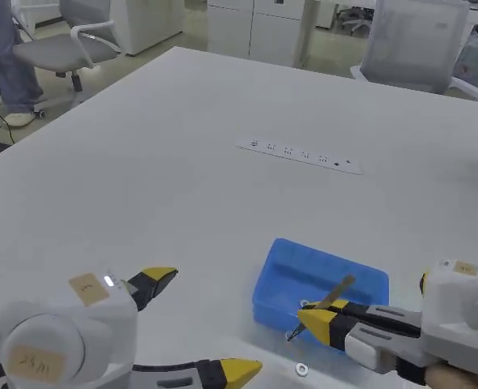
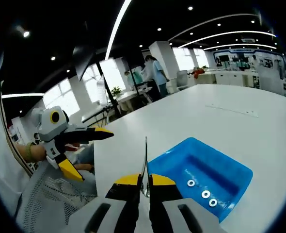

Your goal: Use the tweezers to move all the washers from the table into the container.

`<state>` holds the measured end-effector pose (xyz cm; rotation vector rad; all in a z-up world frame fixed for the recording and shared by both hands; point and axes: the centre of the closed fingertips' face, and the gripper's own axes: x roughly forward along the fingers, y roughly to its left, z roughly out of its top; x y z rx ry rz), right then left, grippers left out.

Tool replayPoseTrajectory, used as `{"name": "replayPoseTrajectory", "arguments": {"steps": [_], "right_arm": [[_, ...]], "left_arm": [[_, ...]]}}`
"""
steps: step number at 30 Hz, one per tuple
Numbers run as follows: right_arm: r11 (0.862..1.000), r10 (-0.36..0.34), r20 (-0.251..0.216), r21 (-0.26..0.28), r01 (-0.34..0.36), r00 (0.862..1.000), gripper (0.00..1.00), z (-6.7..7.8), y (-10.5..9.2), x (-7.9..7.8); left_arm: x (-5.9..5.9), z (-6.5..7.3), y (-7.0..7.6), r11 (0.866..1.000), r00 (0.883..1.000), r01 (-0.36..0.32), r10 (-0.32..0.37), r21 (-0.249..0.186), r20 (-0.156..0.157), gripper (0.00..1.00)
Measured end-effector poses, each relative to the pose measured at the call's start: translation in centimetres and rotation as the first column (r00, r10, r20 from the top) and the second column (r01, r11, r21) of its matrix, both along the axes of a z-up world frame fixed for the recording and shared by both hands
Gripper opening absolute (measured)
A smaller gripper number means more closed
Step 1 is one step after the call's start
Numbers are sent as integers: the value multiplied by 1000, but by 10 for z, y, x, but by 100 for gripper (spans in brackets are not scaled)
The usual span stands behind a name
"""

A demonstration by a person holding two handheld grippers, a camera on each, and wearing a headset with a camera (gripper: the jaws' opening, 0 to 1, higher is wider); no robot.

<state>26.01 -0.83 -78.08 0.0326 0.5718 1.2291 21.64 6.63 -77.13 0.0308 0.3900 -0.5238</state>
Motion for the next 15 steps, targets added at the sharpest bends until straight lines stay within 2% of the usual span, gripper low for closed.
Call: {"name": "replayPoseTrajectory", "arguments": {"steps": [6,15], "right_arm": [[1000,-2,17,26,2,1000,2,16,4,5],[999,-4,34,33,3,999,2,26,7,13]], "left_arm": [[-1,0,-1,1000,1000,8,-8,4,-2,88],[0,1,0,1000,1000,1,-1,1,3,88]]}}
